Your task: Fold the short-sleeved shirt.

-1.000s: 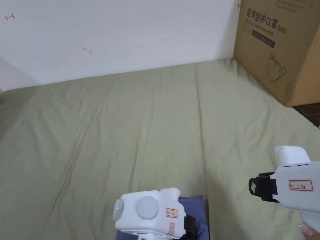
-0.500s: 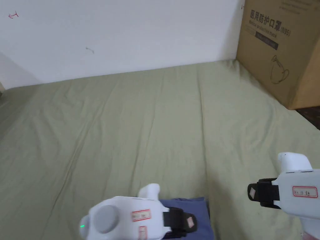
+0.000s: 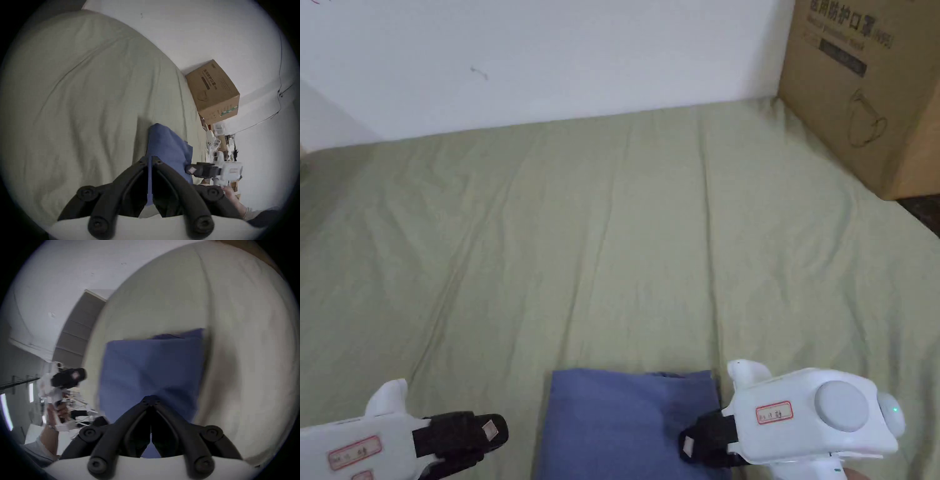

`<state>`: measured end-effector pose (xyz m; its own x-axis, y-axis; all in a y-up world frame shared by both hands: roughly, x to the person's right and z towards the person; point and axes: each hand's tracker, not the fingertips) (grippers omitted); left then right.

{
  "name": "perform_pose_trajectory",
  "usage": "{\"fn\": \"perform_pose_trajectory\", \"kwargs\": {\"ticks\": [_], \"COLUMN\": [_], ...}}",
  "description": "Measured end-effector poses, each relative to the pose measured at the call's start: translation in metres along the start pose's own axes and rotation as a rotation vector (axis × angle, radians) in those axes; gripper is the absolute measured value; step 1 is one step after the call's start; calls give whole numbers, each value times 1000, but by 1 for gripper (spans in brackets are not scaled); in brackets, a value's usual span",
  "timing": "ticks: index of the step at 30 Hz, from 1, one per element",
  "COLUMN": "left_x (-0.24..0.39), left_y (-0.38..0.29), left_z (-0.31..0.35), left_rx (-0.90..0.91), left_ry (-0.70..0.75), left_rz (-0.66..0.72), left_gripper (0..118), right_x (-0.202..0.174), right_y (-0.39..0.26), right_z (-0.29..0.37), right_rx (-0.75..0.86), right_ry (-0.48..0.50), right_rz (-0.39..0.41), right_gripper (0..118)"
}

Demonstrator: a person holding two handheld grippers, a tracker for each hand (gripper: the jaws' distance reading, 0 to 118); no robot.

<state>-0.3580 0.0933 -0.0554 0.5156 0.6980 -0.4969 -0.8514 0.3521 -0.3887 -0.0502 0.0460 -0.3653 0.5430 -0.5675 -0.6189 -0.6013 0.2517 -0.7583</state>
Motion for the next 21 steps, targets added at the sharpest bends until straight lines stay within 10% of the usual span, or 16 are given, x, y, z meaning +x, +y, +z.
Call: {"fn": "perform_pose_trajectory", "kwargs": {"ticks": [2, 6, 18, 20, 21], "left_x": [-12, -24, -37, -42, -43], "left_y": [5, 10, 4, 4, 5], "left_z": [-11, -44, -144, -146, -146], "left_rx": [-31, -138, -353, -352, -351], "left_ry": [-38, -181, -579, -583, -552], "left_rz": [2, 16, 182, 184, 172], "left_gripper": [19, 118, 116, 80, 26], "right_x": [15, 33, 30, 31, 32], "right_y": [-1, -2, 0, -1, -2], "right_z": [2, 6, 1, 2, 2], "right_rx": [-5, 2, -14, -13, -11], "right_ry": [-58, 33, 20, 27, 31], "right_rz": [-5, -129, -86, -94, -100], "right_gripper": [0, 0, 0, 0, 0]}}
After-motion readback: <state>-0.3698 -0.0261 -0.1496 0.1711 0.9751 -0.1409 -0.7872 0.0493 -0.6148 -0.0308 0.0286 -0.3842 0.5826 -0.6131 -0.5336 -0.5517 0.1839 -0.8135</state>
